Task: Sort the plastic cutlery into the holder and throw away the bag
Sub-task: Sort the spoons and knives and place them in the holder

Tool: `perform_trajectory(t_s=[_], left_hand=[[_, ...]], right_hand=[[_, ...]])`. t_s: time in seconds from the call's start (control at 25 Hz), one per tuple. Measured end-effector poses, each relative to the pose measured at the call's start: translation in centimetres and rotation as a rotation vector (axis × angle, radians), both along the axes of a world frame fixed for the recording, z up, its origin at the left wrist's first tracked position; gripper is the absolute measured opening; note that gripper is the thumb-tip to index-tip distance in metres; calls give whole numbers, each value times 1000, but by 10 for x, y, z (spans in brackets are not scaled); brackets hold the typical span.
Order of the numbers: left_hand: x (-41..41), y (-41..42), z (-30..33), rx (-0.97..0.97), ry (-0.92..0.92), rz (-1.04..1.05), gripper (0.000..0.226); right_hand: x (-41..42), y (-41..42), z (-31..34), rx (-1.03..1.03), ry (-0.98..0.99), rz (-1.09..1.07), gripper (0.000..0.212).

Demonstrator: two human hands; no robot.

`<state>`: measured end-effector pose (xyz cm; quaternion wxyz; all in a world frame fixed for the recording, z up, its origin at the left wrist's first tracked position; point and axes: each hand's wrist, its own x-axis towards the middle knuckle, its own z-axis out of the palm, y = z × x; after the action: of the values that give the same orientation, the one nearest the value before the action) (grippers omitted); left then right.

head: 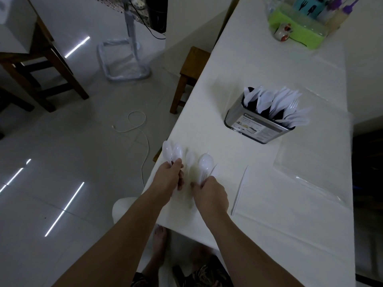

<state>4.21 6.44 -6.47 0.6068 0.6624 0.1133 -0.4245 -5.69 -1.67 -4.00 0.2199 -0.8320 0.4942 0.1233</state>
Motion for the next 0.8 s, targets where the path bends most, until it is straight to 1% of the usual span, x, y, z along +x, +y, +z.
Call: perform_trajectory(t_s=[0.16, 0.36, 0.52, 0.68, 0.8], left_hand=[[-2, 0, -1, 8, 16, 2, 31], [-5, -4, 1, 9, 19, -8, 30], [-9, -8, -1, 8, 9, -63, 33], [-13, -12, 2, 10, -9, -112, 35], [-17, -14, 6, 8, -25, -183, 40]], right_hand=[[-1, 0, -5, 13, -21, -36, 18], [-3, -5, 3, 114, -134, -203, 29], [-9, -9, 9, 203, -275, -213, 35], [-14, -11, 10, 294, -442, -220, 29], [-15, -9, 15, 341, -473, -155, 27]])
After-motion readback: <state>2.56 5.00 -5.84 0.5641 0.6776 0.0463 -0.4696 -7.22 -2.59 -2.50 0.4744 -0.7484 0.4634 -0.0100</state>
